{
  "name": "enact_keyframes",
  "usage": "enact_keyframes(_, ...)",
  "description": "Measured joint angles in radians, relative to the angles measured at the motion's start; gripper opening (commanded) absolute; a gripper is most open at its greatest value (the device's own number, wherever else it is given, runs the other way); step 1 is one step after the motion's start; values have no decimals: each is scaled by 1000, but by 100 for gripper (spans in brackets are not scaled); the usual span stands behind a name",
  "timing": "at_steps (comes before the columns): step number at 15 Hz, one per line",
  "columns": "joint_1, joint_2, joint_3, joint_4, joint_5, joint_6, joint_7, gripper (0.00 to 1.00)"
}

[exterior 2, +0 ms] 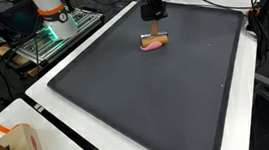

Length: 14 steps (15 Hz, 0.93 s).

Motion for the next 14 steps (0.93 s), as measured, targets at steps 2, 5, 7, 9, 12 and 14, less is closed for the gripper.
enact_keyframes(2, -1, 2, 0, 9, -54, -19, 44, 23)
enact_keyframes(5, -4, -6, -6, 22, -175, -87, 139, 23)
enact_keyframes(7, -10, -17, -11, 30, -248, -156, 187, 23)
enact_keyframes(9, -14, -24, -12, 33, -286, -207, 205, 23)
enact_keyframes(12, -14, -24, -11, 38, -313, -243, 216, 23)
enact_keyframes(14, -13, -22, -11, 43, -328, -262, 219, 23)
